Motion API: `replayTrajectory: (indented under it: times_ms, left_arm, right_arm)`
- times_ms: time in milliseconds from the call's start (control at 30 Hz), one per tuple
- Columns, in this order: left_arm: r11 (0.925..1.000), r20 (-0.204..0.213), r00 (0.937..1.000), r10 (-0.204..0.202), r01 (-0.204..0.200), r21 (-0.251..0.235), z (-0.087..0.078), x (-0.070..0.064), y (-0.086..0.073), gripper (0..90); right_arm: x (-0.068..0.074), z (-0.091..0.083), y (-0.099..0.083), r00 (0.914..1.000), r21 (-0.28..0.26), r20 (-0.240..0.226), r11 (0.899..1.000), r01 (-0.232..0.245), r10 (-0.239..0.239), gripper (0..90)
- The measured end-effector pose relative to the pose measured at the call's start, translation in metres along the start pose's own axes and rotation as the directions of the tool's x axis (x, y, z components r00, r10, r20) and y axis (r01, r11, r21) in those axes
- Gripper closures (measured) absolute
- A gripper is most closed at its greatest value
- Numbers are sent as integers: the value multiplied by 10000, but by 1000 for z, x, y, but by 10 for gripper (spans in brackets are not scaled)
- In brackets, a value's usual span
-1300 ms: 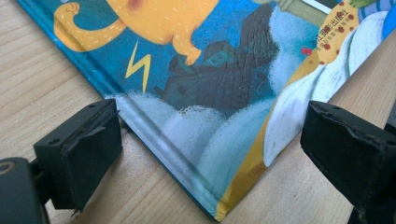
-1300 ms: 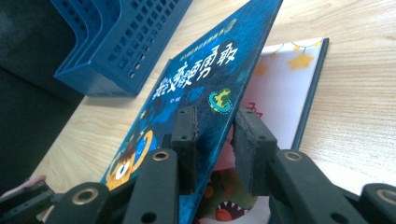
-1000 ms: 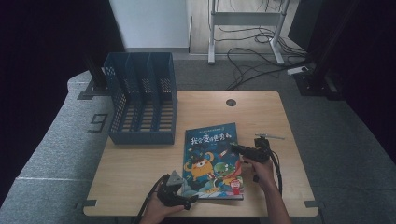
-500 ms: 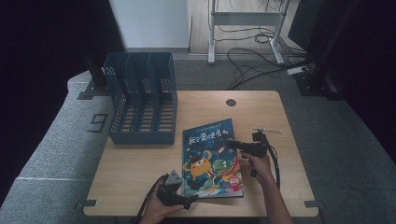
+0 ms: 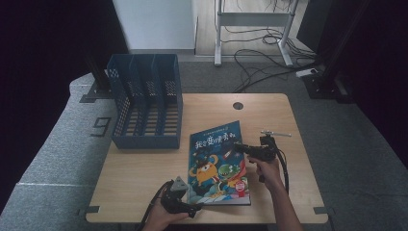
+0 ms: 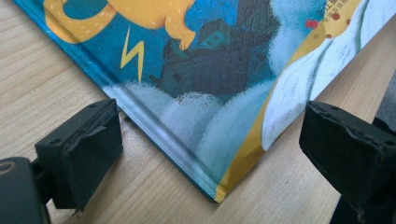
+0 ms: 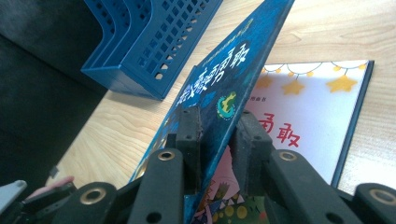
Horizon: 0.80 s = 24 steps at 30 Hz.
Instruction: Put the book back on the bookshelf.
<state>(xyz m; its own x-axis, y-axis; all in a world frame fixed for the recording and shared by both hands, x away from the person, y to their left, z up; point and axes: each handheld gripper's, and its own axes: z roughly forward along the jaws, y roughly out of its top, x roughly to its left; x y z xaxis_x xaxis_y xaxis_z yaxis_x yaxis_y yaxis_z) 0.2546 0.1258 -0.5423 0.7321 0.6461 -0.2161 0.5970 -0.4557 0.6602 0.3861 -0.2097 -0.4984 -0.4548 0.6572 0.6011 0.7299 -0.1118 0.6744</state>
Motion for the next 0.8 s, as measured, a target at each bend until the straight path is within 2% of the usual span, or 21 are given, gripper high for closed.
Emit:
replayTrajectory:
  times_ms: [167, 267, 467, 800]
  left_arm:
    - [10000, 62, 10000, -23, 23, -31, 0, 1, 0, 56]
    - [10000, 37, 10000, 16, -16, -34, 0, 1, 0, 56]
    - [9999, 206, 9997, -121, 122, -76, -1, 3, 0, 51]
    - [9997, 249, 9994, -235, 235, -17, -2, 4, 0, 50]
  right_arm:
    - [7, 1, 4, 9984, 301, 309, 9985, 463, -472, 691]
    - [7, 9, 2, 9984, 788, 170, 9955, 529, -544, 670]
    - [8, 9, 4, 9991, 446, -299, 9985, 316, -303, 730]
    - [21, 7, 8, 9968, 352, -103, 9962, 793, -790, 736]
